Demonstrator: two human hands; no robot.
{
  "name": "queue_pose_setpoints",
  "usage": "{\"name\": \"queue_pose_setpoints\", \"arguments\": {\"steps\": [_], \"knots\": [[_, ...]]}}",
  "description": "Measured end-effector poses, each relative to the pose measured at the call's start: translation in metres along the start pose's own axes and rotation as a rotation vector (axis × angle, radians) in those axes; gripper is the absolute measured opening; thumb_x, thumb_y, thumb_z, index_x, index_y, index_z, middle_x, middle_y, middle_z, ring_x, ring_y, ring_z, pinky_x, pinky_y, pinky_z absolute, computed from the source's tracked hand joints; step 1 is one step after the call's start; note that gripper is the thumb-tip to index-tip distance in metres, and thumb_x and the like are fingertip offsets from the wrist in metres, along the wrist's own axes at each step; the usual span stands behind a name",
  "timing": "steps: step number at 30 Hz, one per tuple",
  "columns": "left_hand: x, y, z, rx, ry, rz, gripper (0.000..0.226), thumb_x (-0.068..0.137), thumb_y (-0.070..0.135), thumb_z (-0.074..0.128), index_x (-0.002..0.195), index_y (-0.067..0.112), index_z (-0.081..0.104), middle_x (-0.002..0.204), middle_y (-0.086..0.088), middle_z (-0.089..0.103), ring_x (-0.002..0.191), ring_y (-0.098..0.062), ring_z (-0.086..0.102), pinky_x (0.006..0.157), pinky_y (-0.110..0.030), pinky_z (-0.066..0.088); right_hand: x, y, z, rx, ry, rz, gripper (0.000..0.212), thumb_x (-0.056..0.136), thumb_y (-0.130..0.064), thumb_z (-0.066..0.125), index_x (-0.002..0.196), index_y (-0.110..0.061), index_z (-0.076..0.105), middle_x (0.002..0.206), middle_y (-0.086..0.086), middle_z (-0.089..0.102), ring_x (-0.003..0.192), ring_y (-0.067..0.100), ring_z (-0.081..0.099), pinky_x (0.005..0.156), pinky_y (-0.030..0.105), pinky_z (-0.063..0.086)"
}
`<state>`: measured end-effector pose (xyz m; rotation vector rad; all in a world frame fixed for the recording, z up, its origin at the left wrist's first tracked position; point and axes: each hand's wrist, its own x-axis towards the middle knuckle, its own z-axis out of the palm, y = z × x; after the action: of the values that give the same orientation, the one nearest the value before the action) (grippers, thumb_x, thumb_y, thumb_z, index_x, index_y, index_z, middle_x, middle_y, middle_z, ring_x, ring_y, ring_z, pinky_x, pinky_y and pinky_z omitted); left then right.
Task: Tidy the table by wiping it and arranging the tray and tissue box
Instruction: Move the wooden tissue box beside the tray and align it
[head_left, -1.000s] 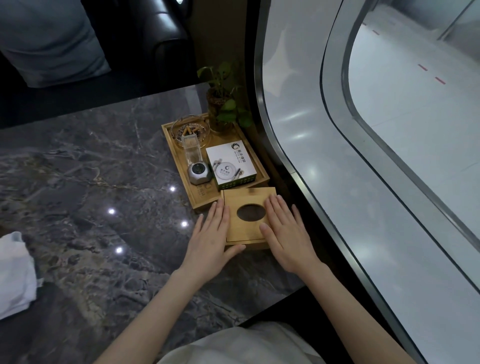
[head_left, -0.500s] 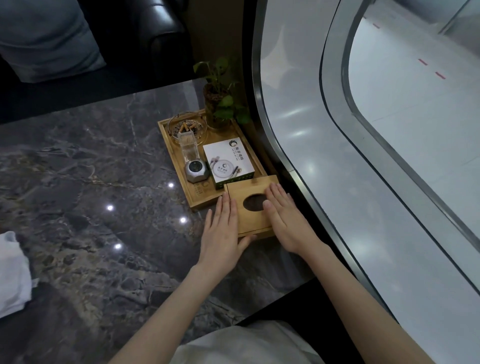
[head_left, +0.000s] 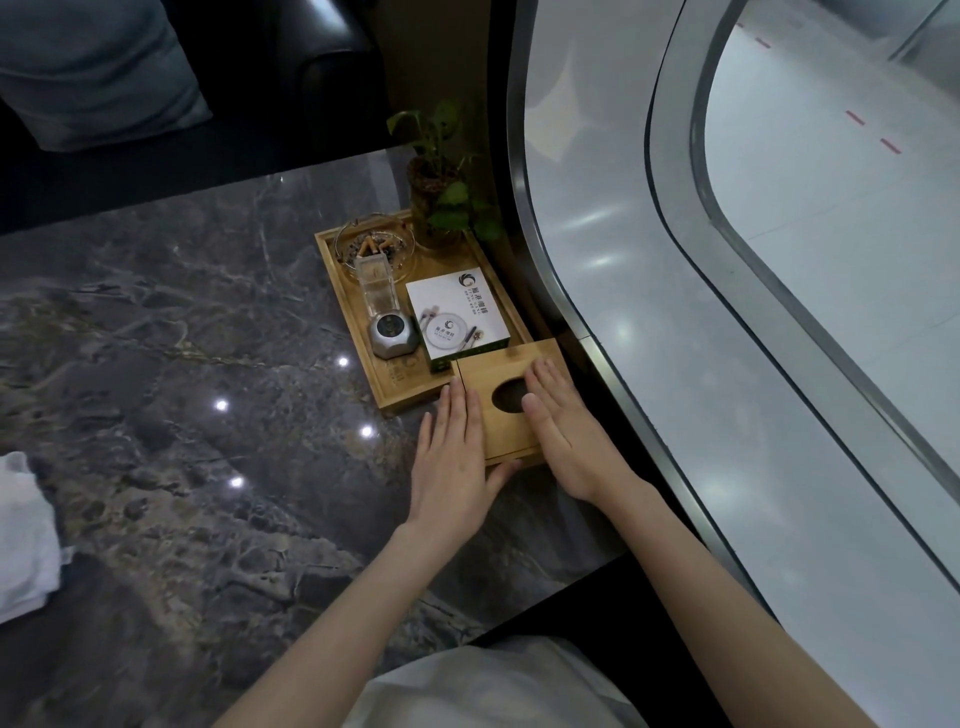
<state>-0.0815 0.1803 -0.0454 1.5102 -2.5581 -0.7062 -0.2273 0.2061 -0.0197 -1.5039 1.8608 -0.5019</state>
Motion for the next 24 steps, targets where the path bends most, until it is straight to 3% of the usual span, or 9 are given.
{"name": "queue_pose_setpoints", "arguments": {"steps": [24], "knots": [[-0.0003, 0.007, 0.0002, 0.029, 0.036, -0.026, 0.085, 0.089, 0.053, 0.037, 0.144, 0.007, -0.008, 0.156, -0.013, -0.011, 0.144, -0.023, -0.009, 0.117, -0.038, -0.002, 0.0069, 0.0015, -0.0022, -0.049, 0.017, 0.003, 0.055, 0.099, -0.04, 0.021, 0.147, -0.013, 0.016, 0.159, 0.001, 0.01, 0.145, 0.008, 0.004, 0.113, 0.02, -0.001]]}}
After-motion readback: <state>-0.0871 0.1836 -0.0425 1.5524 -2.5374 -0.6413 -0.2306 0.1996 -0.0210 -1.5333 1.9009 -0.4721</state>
